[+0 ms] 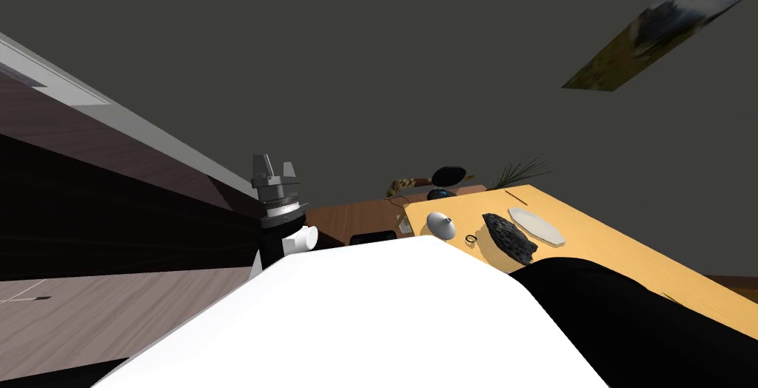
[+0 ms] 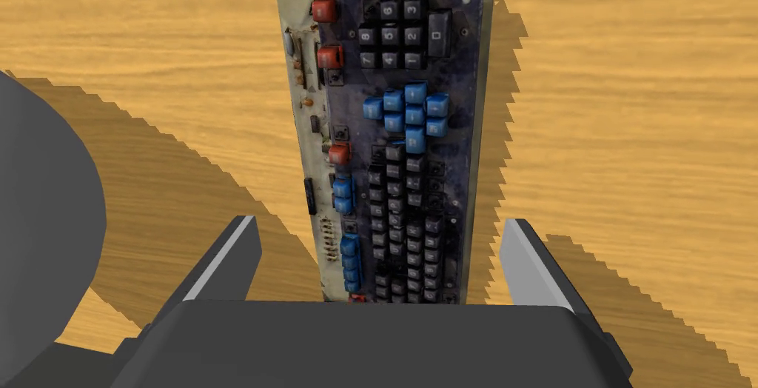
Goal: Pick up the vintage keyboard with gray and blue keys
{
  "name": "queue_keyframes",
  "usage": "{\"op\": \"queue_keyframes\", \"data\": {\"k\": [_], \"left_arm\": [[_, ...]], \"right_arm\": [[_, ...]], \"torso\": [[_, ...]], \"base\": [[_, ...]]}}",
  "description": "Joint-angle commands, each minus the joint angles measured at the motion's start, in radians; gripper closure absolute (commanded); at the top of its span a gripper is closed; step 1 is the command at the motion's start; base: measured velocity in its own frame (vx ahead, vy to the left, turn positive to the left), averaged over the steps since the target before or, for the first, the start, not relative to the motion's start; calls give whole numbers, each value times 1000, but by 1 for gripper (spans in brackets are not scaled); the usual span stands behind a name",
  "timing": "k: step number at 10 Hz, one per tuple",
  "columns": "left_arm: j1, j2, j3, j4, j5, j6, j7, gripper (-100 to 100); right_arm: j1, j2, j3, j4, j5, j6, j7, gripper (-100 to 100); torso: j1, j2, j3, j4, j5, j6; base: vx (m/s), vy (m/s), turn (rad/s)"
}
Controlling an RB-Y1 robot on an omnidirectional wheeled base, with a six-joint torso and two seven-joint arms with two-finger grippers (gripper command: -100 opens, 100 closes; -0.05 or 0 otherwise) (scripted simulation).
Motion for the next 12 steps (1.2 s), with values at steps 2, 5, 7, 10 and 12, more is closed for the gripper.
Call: {"op": "queue_keyframes", "data": {"k": [2, 5, 7, 10, 12], "left_arm": [[0, 0, 0, 0, 0, 0, 0, 0], [0, 0, 0, 0, 0, 0, 0, 0], [0, 0, 0, 0, 0, 0, 0, 0], [0, 0, 0, 0, 0, 0, 0, 0], [0, 0, 0, 0, 0, 0, 0, 0]], "right_arm": [[-46, 25, -6, 55, 6, -22, 10, -100], [-111, 58, -16, 130, 12, -51, 23, -100], [-143, 74, -20, 168, 16, -66, 30, -100], [-131, 68, -18, 156, 16, -62, 25, 100], [-132, 68, -18, 156, 17, -62, 26, 100]], "torso": [[1, 2, 1, 0, 0, 0], [1, 3, 2, 1, 0, 0], [0, 3, 2, 1, 0, 1], [-3, -1, 0, 1, -3, -1], [-4, -1, 0, 1, -3, 0]], "base": [[-67, 16, 56], [-62, 19, 66], [-50, 9, 44], [-7, 3, -1], [0, 0, 0]]}}
